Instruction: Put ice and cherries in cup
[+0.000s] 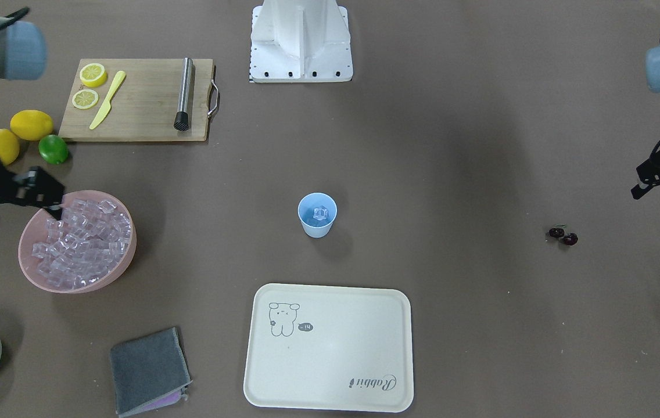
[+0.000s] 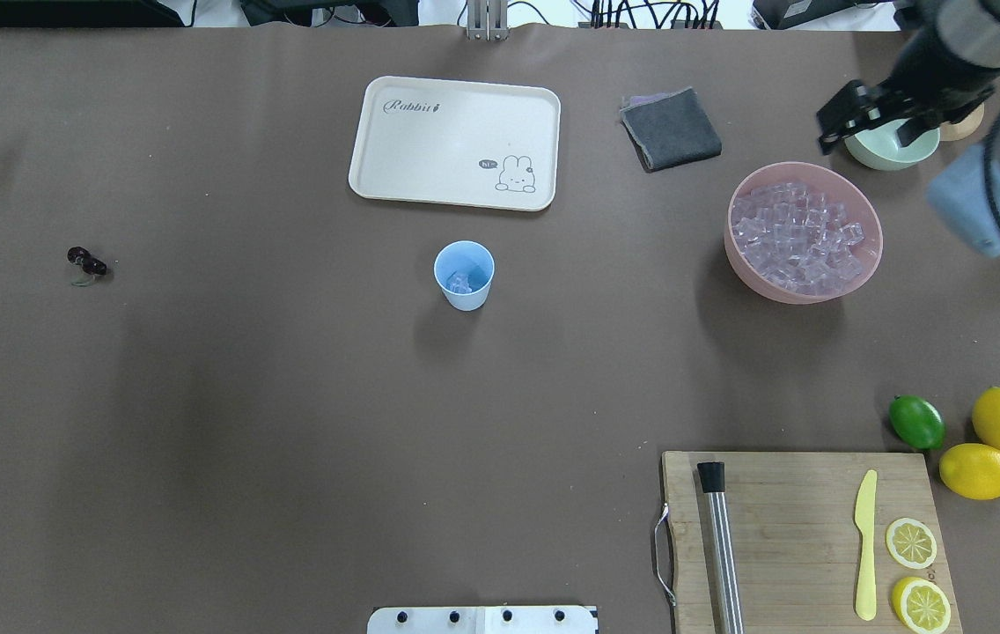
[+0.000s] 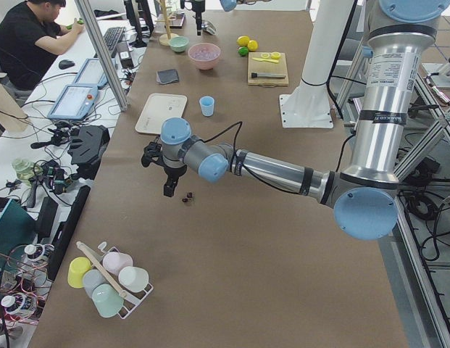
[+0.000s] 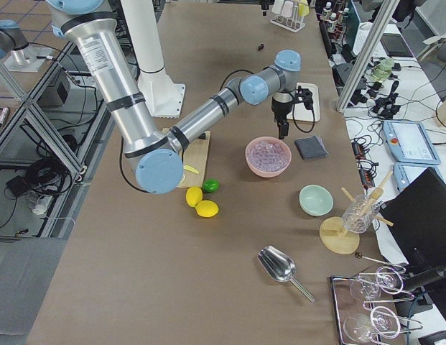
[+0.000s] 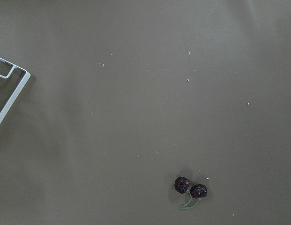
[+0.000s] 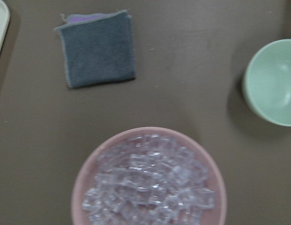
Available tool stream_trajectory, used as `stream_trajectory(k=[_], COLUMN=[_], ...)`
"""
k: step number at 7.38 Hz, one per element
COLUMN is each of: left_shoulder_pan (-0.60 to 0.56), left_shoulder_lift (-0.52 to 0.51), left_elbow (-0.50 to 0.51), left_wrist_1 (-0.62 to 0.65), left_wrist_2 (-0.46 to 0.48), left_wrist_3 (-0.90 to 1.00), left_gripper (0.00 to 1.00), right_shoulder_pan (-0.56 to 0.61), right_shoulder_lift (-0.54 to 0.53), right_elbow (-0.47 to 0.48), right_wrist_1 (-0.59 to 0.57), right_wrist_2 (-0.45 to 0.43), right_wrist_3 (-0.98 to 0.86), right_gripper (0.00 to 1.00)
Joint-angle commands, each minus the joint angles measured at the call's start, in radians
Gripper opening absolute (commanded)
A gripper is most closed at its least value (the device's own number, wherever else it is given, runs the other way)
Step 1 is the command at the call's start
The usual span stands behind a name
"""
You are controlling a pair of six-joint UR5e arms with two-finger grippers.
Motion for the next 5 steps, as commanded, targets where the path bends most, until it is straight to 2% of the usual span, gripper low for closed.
stream_trajectory(k=[1,2,3,4,5], left_shoulder_pan=[0.020,0.020,0.022,0.023,0.023], left_shoulder_lift=[-0.002,-0.025,-0.043,-0.072,-0.081], left_elbow=[0.003,0.029,0.055,0.065,0.107], left_wrist_1=[-0.012,-0.010,-0.013,-0.004,-0.002], left_wrist_2=[0.002,0.004,0.004,0.004,0.004], left_wrist_3=[-0.015,-0.012,-0.012,-0.015,-0.015], left_gripper=[0.98,0.98,0.98,0.98,0.98], right_shoulder_pan=[0.294,0.390,0.433,0.458,0.460], right_shoulder_lift=[-0.102,-0.191,-0.344,-0.445,-0.495], right_elbow=[-0.069,-0.094,-0.091,-0.103,-0.108], right_wrist_1=[-0.004,-0.001,0.024,0.094,0.125], right_wrist_2=[0.080,0.091,0.088,0.105,0.127], right_wrist_3=[-0.350,-0.528,-0.610,-0.634,-0.613], right_gripper=[1.00,1.00,1.00,1.00,1.00])
